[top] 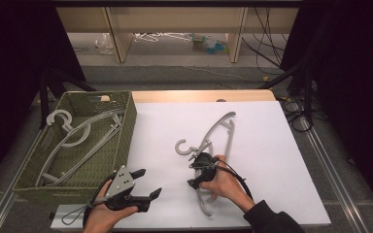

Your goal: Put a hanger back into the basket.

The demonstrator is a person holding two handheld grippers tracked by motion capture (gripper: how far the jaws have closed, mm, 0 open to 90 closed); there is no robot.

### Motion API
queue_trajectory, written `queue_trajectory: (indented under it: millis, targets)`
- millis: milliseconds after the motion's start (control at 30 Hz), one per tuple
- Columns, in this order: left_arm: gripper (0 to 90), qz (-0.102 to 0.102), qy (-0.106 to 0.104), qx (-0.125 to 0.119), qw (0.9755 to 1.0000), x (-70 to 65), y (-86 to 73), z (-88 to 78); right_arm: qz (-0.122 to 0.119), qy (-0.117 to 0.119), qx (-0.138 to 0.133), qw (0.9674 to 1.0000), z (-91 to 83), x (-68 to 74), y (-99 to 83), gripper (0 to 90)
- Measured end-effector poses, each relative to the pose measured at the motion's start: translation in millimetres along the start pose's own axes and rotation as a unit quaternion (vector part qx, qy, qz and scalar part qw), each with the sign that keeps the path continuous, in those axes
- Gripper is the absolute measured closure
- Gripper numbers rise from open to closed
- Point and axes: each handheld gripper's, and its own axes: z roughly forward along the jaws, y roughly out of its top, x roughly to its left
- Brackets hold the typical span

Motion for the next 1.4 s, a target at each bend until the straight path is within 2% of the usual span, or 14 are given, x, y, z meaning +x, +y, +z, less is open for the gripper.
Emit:
queue_trajectory:
  millis: [33, 67, 200, 333, 433, 467, 633, 667, 733, 833, 1067, 1167, 1400]
  targets:
    - [21.5, -0.002, 0.0, 0.001, 1.0, 0.3, -0.2, 0.1, -0.001, 0.001, 0.004, 1.0, 0.1, 0.0, 1.0, 31.4]
    - [21.5, -0.007, 0.0, 0.003, 1.0, 0.5, -0.9, 0.7, -0.016, -0.009, 0.023, 0.9996, 0.7, 1.2, 4.8, 33.1]
    - [21.7, -0.002, 0.0, 0.005, 1.0, 1.3, -1.3, 1.1, -0.015, -0.014, 0.037, 0.9991, 1.2, 1.7, 8.6, 35.0]
    - [22.0, 0.003, 0.0, 0.004, 1.0, 2.2, -1.2, 1.0, -0.011, -0.014, 0.049, 0.9987, 0.4, -1.0, 11.8, 41.7]
    - [22.1, 0.002, 0.001, 0.005, 1.0, 3.1, -2.1, 1.6, -0.012, -0.018, 0.057, 0.9981, 0.0, -1.7, 14.2, 46.1]
    - [22.3, -0.005, -0.001, 0.004, 1.0, 3.9, -3.2, 2.6, -0.013, -0.019, 0.06, 0.998, 0.0, -2.0, 14.8, 46.9]
    - [22.5, -0.005, -0.001, 0.004, 1.0, 4.1, -3.6, 2.2, -0.007, -0.016, 0.061, 0.998, -0.4, -4.0, 15.0, 49.6]
    - [22.5, -0.005, -0.001, 0.003, 1.0, 4.2, -3.5, 2.5, -0.004, -0.017, 0.06, 0.998, -1.1, -5.8, 14.8, 54.0]
    - [22.5, -0.005, -0.001, 0.004, 1.0, 4.2, -3.6, 2.6, -0.005, -0.018, 0.059, 0.9981, -1.3, -6.6, 14.7, 55.5]
    - [22.6, -0.006, 0.001, 0.005, 1.0, 4.3, -3.6, 2.4, -0.001, -0.014, 0.054, 0.9984, -2.4, -12.8, 13.6, 64.5]
    - [22.7, -0.008, 0.003, 0.009, 0.9999, 4.7, -4.4, 2.3, -0.003, -0.009, 0.055, 0.9985, -2.6, -16.5, 14.2, 68.9]
    - [22.7, 0.0, 0.004, 0.01, 0.9999, 6.0, -4.1, 1.6, 0.001, -0.008, 0.056, 0.9984, -3.0, -17.1, 14.2, 70.5]
    - [22.9, -0.001, 0.003, 0.011, 0.9999, 6.3, -4.5, 2.0, -0.017, -0.008, 0.056, 0.9983, -3.9, -20.0, 13.4, 78.4]
